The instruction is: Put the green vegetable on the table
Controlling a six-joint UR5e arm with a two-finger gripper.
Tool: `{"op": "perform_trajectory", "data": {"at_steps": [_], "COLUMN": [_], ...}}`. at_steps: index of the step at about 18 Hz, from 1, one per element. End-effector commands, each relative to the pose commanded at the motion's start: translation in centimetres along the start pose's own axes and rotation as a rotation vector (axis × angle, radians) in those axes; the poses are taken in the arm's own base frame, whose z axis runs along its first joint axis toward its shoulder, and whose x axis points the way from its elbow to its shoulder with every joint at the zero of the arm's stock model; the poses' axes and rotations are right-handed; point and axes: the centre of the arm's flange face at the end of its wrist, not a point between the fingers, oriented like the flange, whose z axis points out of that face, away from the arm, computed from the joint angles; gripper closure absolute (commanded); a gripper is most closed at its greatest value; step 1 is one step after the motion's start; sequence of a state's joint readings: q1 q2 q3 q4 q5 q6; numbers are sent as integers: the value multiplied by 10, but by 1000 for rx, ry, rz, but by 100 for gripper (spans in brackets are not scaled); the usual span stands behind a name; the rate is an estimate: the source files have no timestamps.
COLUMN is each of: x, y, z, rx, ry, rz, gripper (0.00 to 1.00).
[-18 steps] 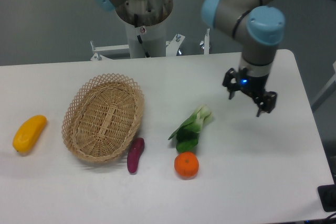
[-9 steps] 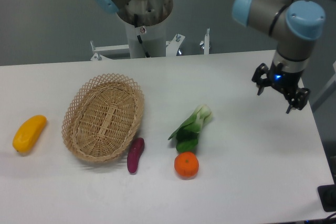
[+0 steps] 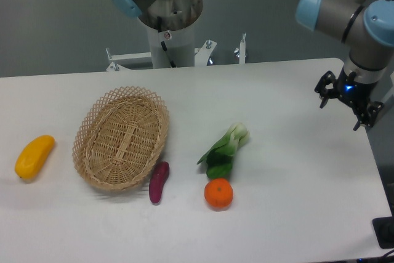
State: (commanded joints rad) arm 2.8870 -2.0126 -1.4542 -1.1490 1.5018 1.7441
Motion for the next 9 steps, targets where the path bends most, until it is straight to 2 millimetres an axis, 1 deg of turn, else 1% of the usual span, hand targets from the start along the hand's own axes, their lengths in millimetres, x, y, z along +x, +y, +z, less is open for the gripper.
{"op": "perform_trajectory", "data": {"at_steps": [9], "x": [1], "y": [0], "z": [3], "rx": [2], "ry": [1], "rz": [0], "gripper": [0]}}
